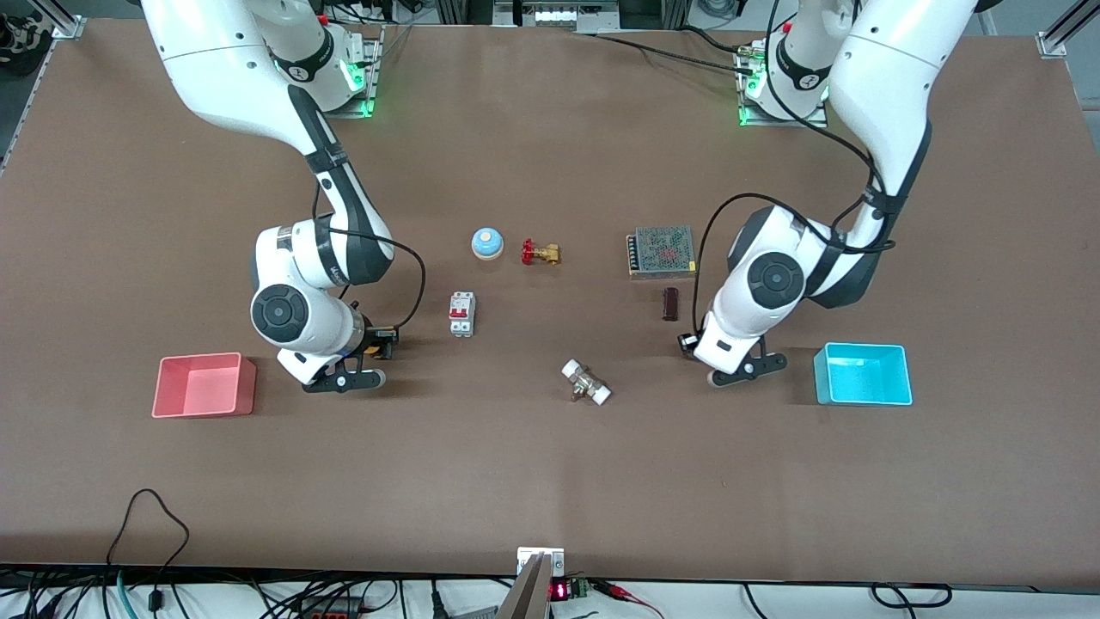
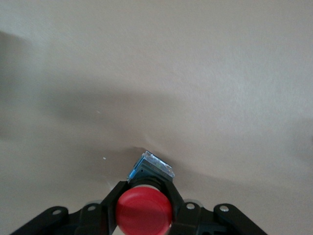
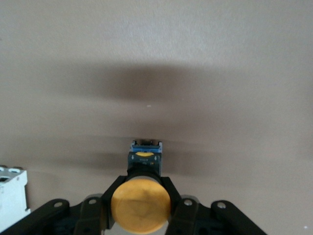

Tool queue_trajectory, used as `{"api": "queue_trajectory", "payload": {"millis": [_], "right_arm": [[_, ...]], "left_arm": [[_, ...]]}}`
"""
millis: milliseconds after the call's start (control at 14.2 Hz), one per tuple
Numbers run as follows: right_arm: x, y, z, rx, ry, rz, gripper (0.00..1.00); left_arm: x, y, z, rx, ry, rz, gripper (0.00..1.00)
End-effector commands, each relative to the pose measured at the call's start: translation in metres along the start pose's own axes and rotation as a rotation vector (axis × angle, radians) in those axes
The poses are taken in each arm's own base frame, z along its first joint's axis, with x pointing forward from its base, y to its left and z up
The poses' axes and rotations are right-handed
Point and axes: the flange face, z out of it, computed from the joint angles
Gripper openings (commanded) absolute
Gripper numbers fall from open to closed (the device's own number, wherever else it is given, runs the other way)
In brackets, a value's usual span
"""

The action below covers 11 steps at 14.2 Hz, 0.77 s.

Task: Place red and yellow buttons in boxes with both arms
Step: 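Carry the yellow button to the pink box while the left gripper carries red to cyan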

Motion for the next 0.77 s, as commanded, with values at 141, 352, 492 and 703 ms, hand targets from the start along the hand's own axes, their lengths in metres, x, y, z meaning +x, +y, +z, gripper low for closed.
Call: {"api": "queue_trajectory", "payload": {"millis": [141, 352, 492, 703], "right_arm": [[0.004, 0.005, -0.066, 0.024, 0.013, -0.002, 0.24], [0.013, 0.044, -0.121, 0.015, 0.016, 0.036, 0.24], [0.021, 0.083, -0.138, 0.008, 0.033, 0.078, 0.24], [0.03, 0.138, -0.127, 0.006, 0.038, 0.06, 0.24]], "left_arm": [[0.037, -0.064, -0.075, 0.018, 0.041, 0.022, 0.25], [0.063, -0.099, -0.109, 0.039, 0.032, 0.064, 0.25], [0.072, -0.126, -0.12, 0.061, 0.0, 0.11, 0.25], [0.085, -0.169, -0.125, 0.064, -0.028, 0.186, 0.25]]}}
